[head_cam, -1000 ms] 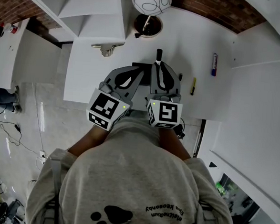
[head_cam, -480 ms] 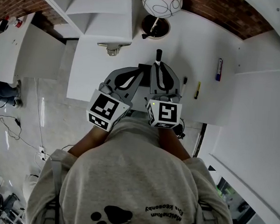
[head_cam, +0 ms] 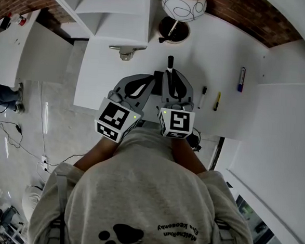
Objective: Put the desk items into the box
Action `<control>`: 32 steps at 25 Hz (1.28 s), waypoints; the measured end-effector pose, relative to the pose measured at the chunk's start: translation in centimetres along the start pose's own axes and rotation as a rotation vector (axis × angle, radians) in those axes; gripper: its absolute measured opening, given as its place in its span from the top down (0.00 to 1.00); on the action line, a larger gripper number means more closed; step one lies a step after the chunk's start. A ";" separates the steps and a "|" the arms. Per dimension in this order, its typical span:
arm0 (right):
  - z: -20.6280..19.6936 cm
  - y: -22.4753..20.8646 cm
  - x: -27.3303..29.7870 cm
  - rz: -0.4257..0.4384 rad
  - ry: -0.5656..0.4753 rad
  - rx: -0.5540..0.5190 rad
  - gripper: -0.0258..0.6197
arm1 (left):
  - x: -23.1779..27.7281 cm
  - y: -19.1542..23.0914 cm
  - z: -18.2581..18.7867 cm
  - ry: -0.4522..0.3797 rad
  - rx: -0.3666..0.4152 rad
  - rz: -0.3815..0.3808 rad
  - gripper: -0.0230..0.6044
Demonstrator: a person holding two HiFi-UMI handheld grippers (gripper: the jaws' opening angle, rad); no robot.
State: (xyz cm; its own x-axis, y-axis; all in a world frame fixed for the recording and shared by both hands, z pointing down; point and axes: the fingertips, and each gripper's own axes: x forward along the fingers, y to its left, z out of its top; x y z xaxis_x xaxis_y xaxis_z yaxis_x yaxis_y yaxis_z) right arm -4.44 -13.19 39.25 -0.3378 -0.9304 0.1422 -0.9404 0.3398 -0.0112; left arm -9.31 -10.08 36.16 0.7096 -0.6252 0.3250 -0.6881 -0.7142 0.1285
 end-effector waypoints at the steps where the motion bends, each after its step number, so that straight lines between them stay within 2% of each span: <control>1: -0.3 0.1 0.1 0.005 0.003 -0.002 0.84 | 0.0 0.1 -0.1 0.002 -0.001 0.002 0.95; 15: -4.6 1.0 1.6 0.060 0.125 -0.039 0.84 | 0.5 1.4 -2.2 0.042 -0.043 0.028 0.95; 20: -5.3 2.1 1.9 0.123 0.174 -0.120 0.84 | 1.0 1.6 -2.9 0.054 -0.069 0.028 0.95; 32: -7.4 2.9 2.9 0.185 0.392 -0.154 0.84 | 1.4 2.0 -3.2 0.058 -0.088 0.040 0.95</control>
State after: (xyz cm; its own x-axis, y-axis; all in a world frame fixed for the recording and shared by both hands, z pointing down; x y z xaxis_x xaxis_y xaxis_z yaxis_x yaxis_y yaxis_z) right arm -7.91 -13.91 46.95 -0.4319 -0.7401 0.5154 -0.8390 0.5394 0.0716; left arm -10.24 -11.37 39.89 0.6733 -0.6314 0.3847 -0.7280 -0.6571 0.1957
